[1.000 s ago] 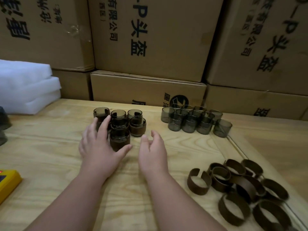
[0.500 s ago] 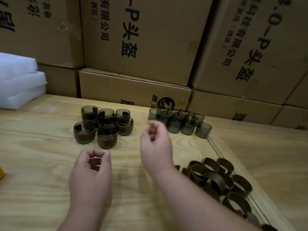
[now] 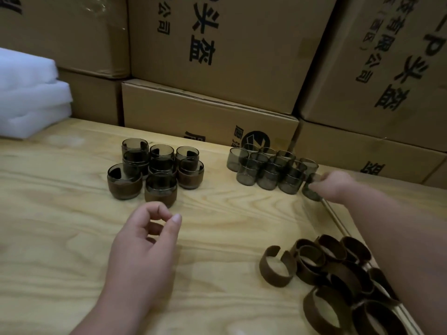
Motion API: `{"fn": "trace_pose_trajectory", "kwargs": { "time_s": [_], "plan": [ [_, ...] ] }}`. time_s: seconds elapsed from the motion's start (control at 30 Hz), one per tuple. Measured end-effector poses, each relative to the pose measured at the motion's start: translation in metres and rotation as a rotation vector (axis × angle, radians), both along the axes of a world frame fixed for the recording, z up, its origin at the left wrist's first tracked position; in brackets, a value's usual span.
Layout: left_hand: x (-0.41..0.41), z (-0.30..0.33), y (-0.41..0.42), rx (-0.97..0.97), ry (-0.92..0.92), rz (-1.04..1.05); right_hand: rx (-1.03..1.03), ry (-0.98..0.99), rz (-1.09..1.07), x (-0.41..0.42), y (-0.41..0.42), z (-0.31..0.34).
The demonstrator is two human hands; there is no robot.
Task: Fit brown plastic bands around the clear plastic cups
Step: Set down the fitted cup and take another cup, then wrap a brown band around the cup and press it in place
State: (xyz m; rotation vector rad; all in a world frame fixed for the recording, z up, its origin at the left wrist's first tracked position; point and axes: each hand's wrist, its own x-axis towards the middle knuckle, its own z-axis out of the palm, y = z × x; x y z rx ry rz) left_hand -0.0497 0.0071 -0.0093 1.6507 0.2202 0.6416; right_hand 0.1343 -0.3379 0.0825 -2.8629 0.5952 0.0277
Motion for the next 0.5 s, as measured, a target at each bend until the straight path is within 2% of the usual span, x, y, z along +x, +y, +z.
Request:
{"fn": "trace_pose_trajectory", "kwargs": {
  "time_s": [0.2,0.3,0.4,0.5],
  "plan": [
    [-0.002,0.002,0.001,-0.036,-0.026,-0.041,-0.03,0.016,0.121,-0.024,0.017,-0.009],
    [-0.005,0.004,-0.001,-0.022,-0.033,-0.044,0.045,-0.01,0.198,-0.05,0.041,-0.002],
    [-0.009,0.006,-0.006,-0.025,-0.057,-0.103,0.311,-0.256,0.26,-0.094,0.075,0.009],
    [-0.012,0.008,-0.01,-0.035,-0.064,-0.208,0.785,-0.474,0.25,-0.151,0.116,0.007]
  ]
}}
